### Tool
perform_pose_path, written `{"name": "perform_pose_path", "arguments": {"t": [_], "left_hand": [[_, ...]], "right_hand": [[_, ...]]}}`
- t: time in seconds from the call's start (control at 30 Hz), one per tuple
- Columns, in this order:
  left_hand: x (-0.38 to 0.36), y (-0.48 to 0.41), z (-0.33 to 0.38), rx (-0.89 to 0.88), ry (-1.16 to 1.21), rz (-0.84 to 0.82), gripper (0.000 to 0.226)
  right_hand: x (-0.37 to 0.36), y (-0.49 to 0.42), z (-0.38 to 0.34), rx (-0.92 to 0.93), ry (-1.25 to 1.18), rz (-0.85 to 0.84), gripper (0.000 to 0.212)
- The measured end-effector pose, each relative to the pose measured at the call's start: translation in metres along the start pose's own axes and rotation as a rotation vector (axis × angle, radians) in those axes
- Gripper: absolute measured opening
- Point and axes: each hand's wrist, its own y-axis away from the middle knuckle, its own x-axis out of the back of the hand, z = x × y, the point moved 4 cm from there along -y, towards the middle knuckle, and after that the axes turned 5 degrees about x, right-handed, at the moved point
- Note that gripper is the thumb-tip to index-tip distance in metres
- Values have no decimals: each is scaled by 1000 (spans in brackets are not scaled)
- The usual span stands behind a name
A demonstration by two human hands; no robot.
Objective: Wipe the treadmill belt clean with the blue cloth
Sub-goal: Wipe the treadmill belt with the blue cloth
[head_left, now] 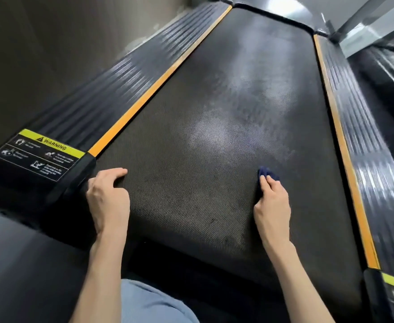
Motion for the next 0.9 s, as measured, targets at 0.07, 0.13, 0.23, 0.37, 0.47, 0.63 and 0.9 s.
{"name": "perform_pose_path", "arguments": {"t": [0.07,0.13,0.23,0.37,0.47,0.63,0.9], "left_hand": [[3,3,0,-23,-3,-20,52],[10,5,0,-21,3,-21,52],[21,2,-3,38,-32,4,51],[18,1,4,132,-131,-68,44],[7,6,16,142,-192,-173,42],[4,9,23,135,-214,-191,42],[-72,-23,134,-346,-432,-653,39]], "right_hand": [[-8,29,-43,85,-50,39,51],[-22,54,-108,283,-98,-18,46],[-56,75,-198,482,-122,-97,49],[-66,69,-221,571,-92,-126,45],[-35,64,-149,481,25,-34,49],[13,51,-9,107,103,99,56],[-33,37,-111,313,-181,-106,58]]}}
